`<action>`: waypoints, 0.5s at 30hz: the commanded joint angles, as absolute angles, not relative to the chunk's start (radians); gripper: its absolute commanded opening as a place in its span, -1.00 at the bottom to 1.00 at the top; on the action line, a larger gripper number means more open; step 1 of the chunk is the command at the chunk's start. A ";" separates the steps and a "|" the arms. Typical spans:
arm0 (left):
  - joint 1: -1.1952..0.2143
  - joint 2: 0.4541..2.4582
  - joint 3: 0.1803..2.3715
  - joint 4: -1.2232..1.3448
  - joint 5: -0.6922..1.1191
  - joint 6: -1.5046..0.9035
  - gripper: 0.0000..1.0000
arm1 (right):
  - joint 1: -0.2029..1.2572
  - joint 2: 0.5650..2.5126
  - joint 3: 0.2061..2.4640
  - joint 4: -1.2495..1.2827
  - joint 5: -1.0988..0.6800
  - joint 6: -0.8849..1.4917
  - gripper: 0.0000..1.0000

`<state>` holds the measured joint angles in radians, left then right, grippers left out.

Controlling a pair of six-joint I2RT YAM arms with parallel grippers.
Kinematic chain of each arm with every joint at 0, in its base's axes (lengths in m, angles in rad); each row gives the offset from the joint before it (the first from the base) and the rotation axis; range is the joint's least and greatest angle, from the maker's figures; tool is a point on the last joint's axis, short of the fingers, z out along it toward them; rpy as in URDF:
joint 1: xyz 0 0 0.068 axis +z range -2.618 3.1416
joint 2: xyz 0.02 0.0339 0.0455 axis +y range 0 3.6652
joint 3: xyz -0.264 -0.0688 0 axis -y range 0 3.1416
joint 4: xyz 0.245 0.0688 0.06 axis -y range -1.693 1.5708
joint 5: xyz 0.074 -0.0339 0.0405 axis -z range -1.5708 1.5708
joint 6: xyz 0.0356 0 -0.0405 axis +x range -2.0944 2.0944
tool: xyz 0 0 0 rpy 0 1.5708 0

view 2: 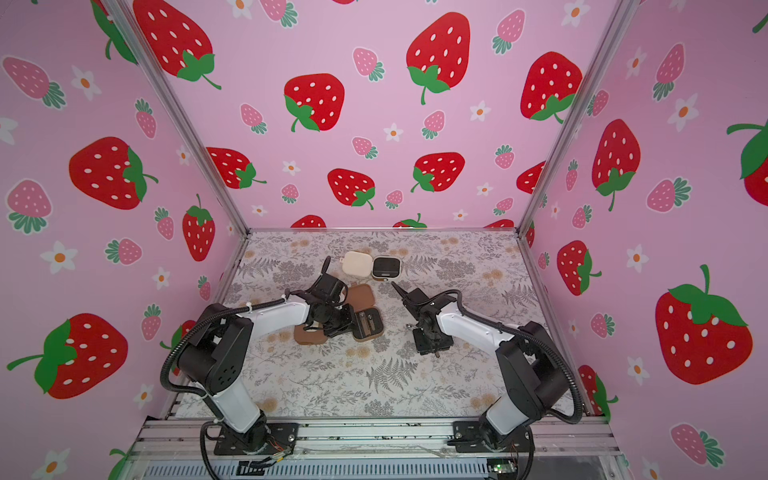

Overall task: Organize nail clipper sets
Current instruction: Pick up the nail clipper from the center of the board.

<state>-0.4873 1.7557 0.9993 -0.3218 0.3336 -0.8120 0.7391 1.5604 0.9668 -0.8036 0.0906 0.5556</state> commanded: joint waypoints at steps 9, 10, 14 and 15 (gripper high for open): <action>-0.489 1.741 0.999 -0.397 0.320 -0.813 -1.00 | 0.672 1.596 0.907 -0.717 0.074 0.522 -0.21; -0.489 1.743 0.999 -0.397 0.321 -0.816 -1.00 | 0.669 1.602 0.907 -0.712 0.073 0.520 -0.22; -0.489 1.744 1.000 -0.396 0.321 -0.815 -1.00 | 0.659 1.622 0.901 -0.685 0.071 0.512 -0.25; -0.489 1.744 1.000 -0.397 0.321 -0.816 -1.00 | 0.658 1.628 0.898 -0.679 0.070 0.511 -0.26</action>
<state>-0.4873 1.7508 0.9993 -0.3416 0.3332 -0.8124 0.6651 1.6100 0.9169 -0.6975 0.0750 0.5190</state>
